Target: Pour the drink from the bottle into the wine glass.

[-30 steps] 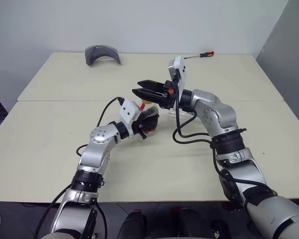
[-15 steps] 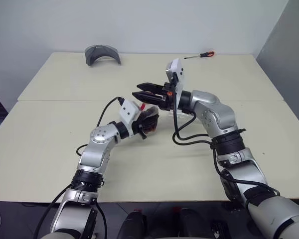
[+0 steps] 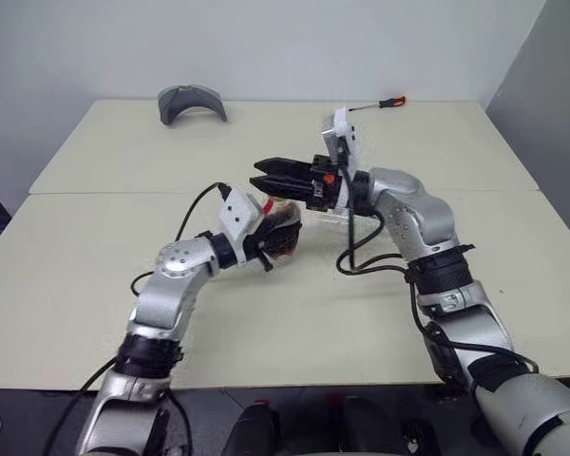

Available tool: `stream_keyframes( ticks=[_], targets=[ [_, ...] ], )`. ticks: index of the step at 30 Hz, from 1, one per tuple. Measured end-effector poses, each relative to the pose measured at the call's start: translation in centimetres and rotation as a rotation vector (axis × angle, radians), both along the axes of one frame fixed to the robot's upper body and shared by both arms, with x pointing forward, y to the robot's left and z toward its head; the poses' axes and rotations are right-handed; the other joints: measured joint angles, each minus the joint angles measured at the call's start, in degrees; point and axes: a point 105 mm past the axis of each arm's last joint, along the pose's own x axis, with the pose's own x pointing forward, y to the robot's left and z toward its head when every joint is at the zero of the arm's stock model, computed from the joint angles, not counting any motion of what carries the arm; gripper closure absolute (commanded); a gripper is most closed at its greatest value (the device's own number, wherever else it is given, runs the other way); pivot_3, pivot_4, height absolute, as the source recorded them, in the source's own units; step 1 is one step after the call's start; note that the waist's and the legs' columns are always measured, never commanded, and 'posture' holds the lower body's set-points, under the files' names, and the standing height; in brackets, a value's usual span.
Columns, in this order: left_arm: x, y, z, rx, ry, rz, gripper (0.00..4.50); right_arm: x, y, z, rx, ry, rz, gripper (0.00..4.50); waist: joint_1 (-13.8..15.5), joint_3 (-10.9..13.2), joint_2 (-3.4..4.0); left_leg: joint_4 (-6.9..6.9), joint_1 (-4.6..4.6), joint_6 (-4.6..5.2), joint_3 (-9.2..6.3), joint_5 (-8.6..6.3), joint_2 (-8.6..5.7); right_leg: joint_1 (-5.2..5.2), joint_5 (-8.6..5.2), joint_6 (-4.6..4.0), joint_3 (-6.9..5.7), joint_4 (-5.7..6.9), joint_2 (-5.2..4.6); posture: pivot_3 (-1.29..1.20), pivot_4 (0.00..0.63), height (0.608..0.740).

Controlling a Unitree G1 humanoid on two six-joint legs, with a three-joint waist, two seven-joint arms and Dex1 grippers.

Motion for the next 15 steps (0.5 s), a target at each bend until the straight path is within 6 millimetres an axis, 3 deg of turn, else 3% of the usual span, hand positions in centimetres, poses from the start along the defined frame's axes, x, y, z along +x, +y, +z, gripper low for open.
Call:
stream_keyframes(
  ticks=[4, 7, 11, 15],
  targets=[
    [-3.2, 0.4, 2.6, -0.004, -0.004, -0.089, 3.62, -2.6, 0.4, 2.7, 0.006, -0.055, 0.211, 3.26, -0.05, 0.05, 0.07, 0.00, 0.12, 0.04, -0.05, -0.02, 0.03, 0.08, 0.00, 0.00, -0.03, 0.04, 0.01, 0.00, 0.150, 0.740],
    [-6.4, 0.7, 2.6, 0.013, 0.073, -0.167, 3.62, -4.7, 0.7, 2.8, -0.022, -0.053, 0.396, 3.26, -0.03, 0.09, 0.13, 0.01, 0.14, 0.05, -0.06, -0.02, 0.03, 0.09, 0.00, -0.01, -0.03, 0.05, 0.01, 0.00, 0.150, 0.740],
    [-8.7, 1.0, 2.1, 0.012, 0.153, -0.187, 3.63, -5.9, 1.3, 2.5, -0.063, -0.072, 0.491, 3.26, 0.16, 0.11, 0.16, 0.03, 0.14, 0.05, -0.08, -0.02, 0.03, 0.10, -0.01, -0.01, -0.04, 0.04, 0.01, 0.00, 0.150, 0.740],
    [-8.8, 1.0, 2.5, -0.008, 0.152, -0.167, 3.63, -5.5, 1.7, 2.8, -0.063, -0.078, 0.487, 1.93, 0.49, 0.12, 0.14, 0.05, 0.13, 0.04, -0.11, -0.02, -0.01, 0.14, -0.01, 0.00, -0.06, 0.02, 0.00, 0.00, 0.150, 0.740]
  ],
)
